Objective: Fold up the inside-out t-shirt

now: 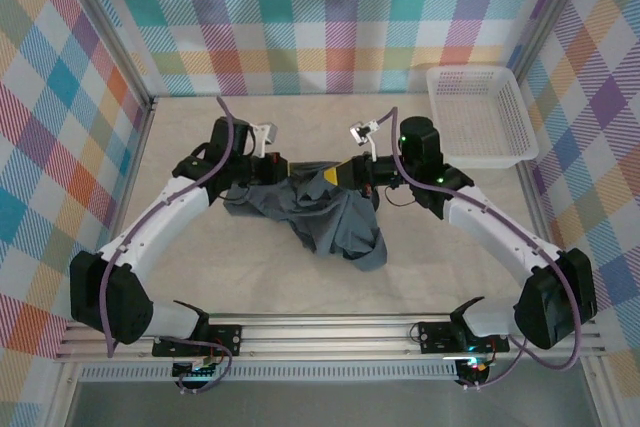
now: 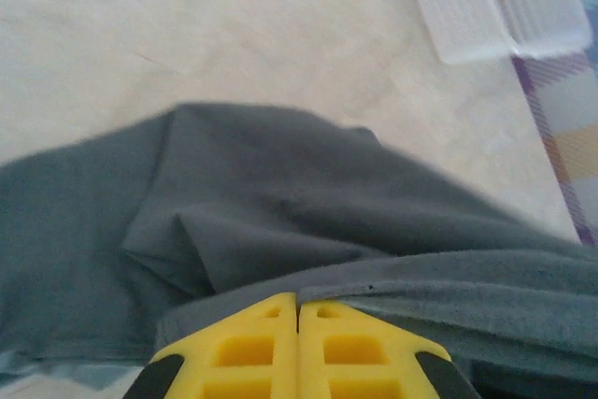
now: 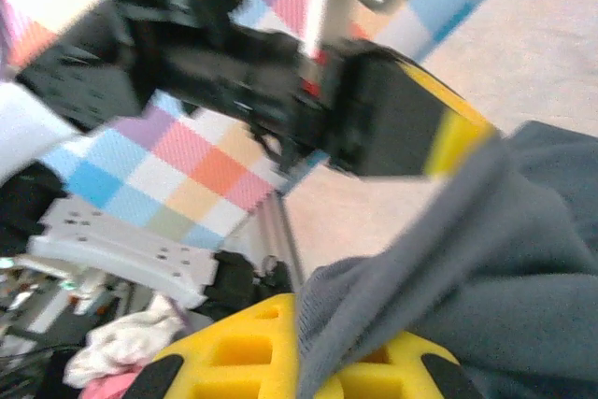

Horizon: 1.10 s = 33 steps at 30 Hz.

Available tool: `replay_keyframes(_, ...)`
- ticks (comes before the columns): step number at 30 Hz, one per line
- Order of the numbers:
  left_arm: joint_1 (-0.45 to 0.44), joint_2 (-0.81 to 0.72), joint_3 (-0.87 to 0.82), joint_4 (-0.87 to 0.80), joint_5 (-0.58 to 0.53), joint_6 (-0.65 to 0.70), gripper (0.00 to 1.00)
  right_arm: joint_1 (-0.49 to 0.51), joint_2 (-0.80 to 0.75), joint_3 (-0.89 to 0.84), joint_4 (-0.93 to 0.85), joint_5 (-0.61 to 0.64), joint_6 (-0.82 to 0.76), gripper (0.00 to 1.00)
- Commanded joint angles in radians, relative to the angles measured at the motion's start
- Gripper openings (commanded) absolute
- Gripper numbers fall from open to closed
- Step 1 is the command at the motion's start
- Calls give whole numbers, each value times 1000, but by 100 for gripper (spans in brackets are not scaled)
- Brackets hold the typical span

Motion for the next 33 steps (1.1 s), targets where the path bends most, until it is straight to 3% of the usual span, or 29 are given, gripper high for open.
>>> replay_keyframes(1,32,-44,-38,36,-62,4,23,-15,-33,-2,142,-126,112,0)
replay_keyframes(4,31,-132,-67,4,-104,-9,40,-44,-11,-12,116,-55,110,0)
replay_keyframes(6,21,-211,-108,-11,-120,-61,46,-65,6,-15,114,-18,121,0)
replay_keyframes(8,7,-292,-169,3,-119,-181,47,-78,25,-15,119,0,132,0)
replay_keyframes(12,-72,-376,-337,227,-11,-488,43,-80,71,22,111,-41,130,0)
replay_keyframes(15,-140,-309,-379,401,26,-630,43,-80,93,43,102,-64,147,0)
replay_keyframes(17,-175,-239,-353,456,38,-628,46,-80,97,45,102,-72,156,0)
replay_keyframes(22,-190,-83,-305,484,-29,-619,65,-79,88,38,72,-78,146,0)
replay_keyframes(24,-191,-35,-293,479,-69,-619,65,-79,81,31,63,-77,144,0)
replay_keyframes(26,-189,11,-286,497,-75,-628,57,-79,69,17,80,-68,159,0)
replay_keyframes(29,-185,33,-288,574,-51,-651,9,-80,47,4,72,-50,160,0)
replay_keyframes(30,-177,20,-281,576,-47,-651,0,-85,37,-5,64,-43,156,0)
replay_keyframes(33,-110,-81,-293,633,-4,-698,0,-148,20,-60,51,-71,174,0)
